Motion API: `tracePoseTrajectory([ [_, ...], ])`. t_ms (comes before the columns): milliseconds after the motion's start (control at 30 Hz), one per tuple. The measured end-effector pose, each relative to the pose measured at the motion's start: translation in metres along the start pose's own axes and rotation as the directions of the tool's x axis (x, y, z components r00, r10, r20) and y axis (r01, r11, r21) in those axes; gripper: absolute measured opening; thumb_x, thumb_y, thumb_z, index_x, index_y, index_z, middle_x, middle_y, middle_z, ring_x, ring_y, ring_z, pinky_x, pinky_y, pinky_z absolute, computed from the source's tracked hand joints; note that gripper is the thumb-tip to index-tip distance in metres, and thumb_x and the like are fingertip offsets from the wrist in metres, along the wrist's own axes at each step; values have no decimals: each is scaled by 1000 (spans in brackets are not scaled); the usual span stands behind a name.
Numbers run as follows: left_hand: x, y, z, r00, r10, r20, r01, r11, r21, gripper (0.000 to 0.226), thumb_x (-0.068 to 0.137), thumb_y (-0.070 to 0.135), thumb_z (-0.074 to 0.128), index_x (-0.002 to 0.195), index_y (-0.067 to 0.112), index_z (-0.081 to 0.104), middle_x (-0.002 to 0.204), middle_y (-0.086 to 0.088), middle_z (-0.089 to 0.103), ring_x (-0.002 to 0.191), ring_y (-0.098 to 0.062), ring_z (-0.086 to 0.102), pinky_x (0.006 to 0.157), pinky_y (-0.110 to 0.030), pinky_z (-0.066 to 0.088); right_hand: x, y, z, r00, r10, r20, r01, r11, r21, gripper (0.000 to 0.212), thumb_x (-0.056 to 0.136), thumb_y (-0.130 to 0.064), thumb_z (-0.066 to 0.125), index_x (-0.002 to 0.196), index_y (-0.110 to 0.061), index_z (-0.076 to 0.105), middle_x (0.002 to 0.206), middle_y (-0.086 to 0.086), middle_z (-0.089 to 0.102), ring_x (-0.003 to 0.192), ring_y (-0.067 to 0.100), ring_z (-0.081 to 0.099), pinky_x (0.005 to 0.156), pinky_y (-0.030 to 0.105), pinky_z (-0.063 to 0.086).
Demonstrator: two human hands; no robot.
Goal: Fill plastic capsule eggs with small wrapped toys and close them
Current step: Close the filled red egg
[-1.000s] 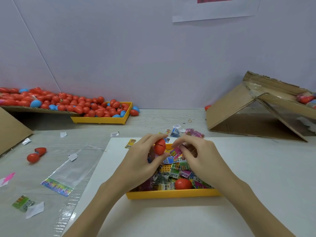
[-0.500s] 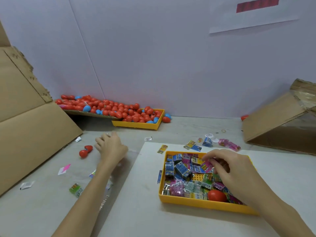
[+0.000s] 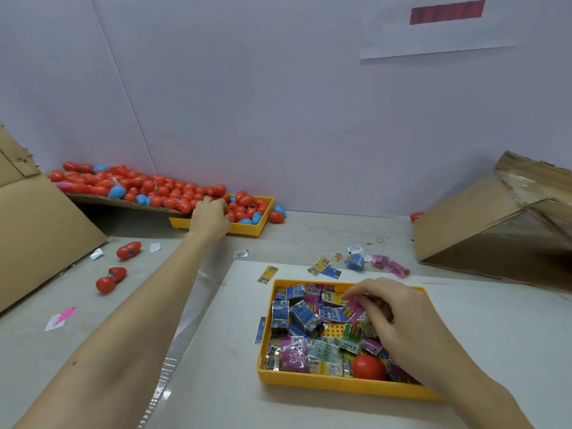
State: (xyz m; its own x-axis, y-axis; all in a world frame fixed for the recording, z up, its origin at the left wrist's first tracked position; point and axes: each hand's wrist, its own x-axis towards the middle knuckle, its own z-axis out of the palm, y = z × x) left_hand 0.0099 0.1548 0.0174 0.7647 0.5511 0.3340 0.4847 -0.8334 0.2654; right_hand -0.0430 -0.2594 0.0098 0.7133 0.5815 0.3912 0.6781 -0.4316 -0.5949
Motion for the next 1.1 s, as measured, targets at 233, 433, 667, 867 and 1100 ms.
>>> tracePoseTrajectory([
  [233,-50,40,-25,983,-4,-183,-87,870,-486,24,97,9,67,120,6,59,111,-11,66,100,-27,64,80,-33,49,0,1,-3,996,50,-80,-44,996,81,30,100,-12,65,118,-35,71,92,-21,69,92,-1,65,78,13,51],
  [433,-174,109,-46,973,204,106,55,244,-968,23,109,16,50,116,17,71,101,-14,74,78,-22,69,64,-26,56,3,1,-12,957,247,-149,-171,902,397,17,95,-12,72,107,-25,75,78,-3,78,74,11,75,77,36,63],
  [667,-226,133,-46,864,461,203,143,162,-976,29,101,18,66,128,26,70,116,-8,75,90,-21,73,86,-28,58,3,-3,-20,933,347,-95,-228,773,592,8,92,-20,77,99,-21,80,87,-1,80,80,20,76,72,28,63],
  [867,-231,132,-46,827,501,255,234,105,-966,32,102,25,56,131,24,70,106,-12,76,91,-26,72,87,-30,57,2,-7,-22,943,331,24,-259,687,679,17,98,-18,69,103,-27,81,94,5,77,76,17,65,69,25,57],
  [1100,-233,133,-48,934,317,163,106,191,-976,24,100,39,63,113,23,73,105,-6,75,83,-21,73,79,-28,59,4,-5,-16,943,334,17,-262,705,659,21,87,-31,79,105,-21,78,95,-3,80,90,12,75,76,24,59],
])
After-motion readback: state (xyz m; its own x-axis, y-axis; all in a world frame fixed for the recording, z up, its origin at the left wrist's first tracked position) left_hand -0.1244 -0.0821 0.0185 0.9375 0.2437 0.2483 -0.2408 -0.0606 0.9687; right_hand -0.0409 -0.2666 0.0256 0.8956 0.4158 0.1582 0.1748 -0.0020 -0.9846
